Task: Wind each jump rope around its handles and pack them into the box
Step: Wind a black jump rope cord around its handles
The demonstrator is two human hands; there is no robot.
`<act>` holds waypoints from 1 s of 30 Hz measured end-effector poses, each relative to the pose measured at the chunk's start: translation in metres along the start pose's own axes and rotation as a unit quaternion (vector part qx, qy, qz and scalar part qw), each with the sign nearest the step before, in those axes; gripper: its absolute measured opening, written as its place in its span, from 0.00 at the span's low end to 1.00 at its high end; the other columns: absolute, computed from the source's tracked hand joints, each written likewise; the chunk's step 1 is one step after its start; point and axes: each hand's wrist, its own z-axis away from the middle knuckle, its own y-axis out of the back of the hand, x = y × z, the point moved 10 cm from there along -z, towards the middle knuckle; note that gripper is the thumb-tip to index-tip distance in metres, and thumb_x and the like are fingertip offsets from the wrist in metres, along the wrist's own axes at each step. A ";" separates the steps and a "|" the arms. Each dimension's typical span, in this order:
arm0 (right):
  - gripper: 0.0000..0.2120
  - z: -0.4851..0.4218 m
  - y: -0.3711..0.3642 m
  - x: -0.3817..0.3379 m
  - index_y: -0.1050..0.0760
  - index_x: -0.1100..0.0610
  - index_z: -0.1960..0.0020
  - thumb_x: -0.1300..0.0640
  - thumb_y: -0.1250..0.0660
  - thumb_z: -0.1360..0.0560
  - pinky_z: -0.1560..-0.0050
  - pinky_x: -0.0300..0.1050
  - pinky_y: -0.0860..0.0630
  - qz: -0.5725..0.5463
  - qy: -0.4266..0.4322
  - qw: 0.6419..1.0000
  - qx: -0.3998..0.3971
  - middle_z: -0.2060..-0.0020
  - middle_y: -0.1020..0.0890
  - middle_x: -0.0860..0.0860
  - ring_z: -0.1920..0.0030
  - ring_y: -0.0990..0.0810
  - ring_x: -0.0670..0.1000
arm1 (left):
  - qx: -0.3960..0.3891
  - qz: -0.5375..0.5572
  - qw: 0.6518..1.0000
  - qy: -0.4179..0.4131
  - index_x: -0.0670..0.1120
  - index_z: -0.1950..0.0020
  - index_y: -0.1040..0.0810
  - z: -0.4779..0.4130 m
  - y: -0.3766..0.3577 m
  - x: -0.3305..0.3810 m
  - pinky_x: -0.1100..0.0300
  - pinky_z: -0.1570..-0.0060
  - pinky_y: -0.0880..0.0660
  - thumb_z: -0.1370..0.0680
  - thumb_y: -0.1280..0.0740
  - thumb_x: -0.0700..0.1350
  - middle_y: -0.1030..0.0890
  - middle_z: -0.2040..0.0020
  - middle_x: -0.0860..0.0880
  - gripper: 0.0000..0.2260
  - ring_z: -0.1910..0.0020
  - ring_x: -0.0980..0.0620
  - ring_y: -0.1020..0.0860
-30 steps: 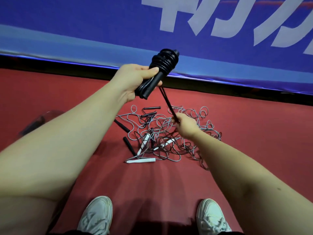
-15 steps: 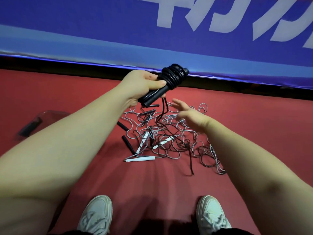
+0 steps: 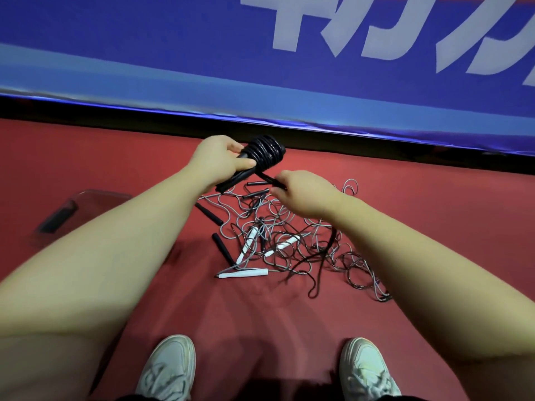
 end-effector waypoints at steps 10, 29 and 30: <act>0.13 0.017 0.057 -0.035 0.26 0.58 0.41 0.52 0.39 0.21 0.64 0.47 0.38 0.234 0.129 0.953 0.139 0.34 0.32 0.55 0.46 0.27 0.60 | -0.025 -0.028 0.998 -0.047 0.45 0.53 0.26 0.013 -0.010 0.023 0.53 0.50 0.25 0.31 0.24 0.44 0.17 0.51 0.44 0.12 0.52 0.45 0.19; 0.18 0.023 0.017 -0.011 0.34 0.54 0.30 0.56 0.46 0.19 0.53 0.48 0.28 0.056 0.062 0.989 0.121 0.45 0.22 0.57 0.46 0.25 0.59 | -0.082 0.272 0.959 0.006 0.48 0.40 0.24 0.007 -0.003 0.022 0.68 0.77 0.33 0.21 0.37 0.36 0.21 0.59 0.48 0.12 0.72 0.56 0.26; 0.18 0.023 0.008 -0.013 0.34 0.53 0.29 0.57 0.46 0.19 0.50 0.48 0.28 -0.001 0.063 0.993 0.101 0.45 0.22 0.58 0.45 0.24 0.59 | -0.087 0.268 0.960 0.009 0.48 0.38 0.24 0.008 -0.005 0.018 0.68 0.77 0.33 0.22 0.36 0.36 0.22 0.59 0.49 0.14 0.72 0.56 0.26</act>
